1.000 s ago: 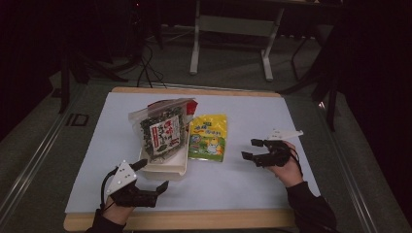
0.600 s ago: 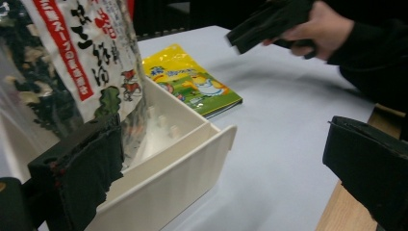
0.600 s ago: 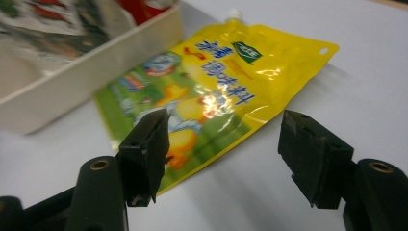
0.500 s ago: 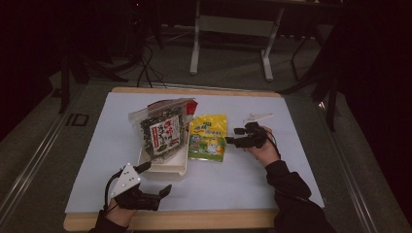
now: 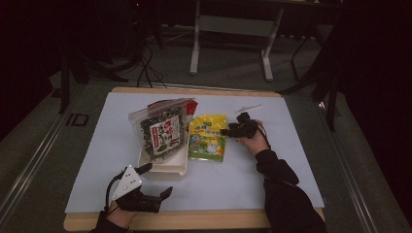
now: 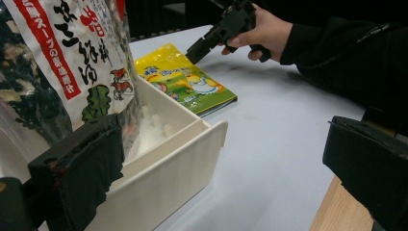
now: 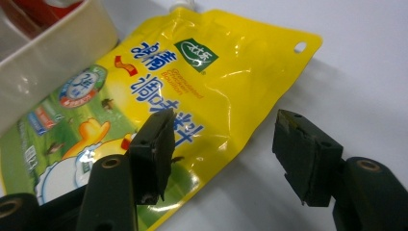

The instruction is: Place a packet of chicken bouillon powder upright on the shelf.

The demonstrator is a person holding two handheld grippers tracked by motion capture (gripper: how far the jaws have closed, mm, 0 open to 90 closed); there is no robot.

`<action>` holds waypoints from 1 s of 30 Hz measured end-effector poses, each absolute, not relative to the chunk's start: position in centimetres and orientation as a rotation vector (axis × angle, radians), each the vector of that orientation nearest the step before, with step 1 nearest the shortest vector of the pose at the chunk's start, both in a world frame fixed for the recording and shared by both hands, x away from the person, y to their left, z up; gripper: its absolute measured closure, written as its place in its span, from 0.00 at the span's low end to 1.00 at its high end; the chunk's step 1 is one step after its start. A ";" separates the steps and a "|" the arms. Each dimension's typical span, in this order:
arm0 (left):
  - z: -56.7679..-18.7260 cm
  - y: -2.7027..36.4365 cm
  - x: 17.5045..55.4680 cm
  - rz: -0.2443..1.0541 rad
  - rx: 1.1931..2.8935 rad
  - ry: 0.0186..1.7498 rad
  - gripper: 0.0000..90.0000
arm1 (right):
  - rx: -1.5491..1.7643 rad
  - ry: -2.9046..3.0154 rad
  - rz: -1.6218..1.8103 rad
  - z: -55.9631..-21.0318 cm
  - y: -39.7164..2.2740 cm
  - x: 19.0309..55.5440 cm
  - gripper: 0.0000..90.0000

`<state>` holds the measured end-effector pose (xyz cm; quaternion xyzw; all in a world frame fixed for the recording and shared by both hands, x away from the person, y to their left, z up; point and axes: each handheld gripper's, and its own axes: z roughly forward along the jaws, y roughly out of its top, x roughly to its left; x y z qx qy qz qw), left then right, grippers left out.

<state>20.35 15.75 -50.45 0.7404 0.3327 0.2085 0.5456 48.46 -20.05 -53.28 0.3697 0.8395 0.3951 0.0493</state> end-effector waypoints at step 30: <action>-50.4 15.5 20.4 0.484 1.757 0.783 0.02 | 1.083 2.572 1.052 -51.7 -19.2 47.9 1.00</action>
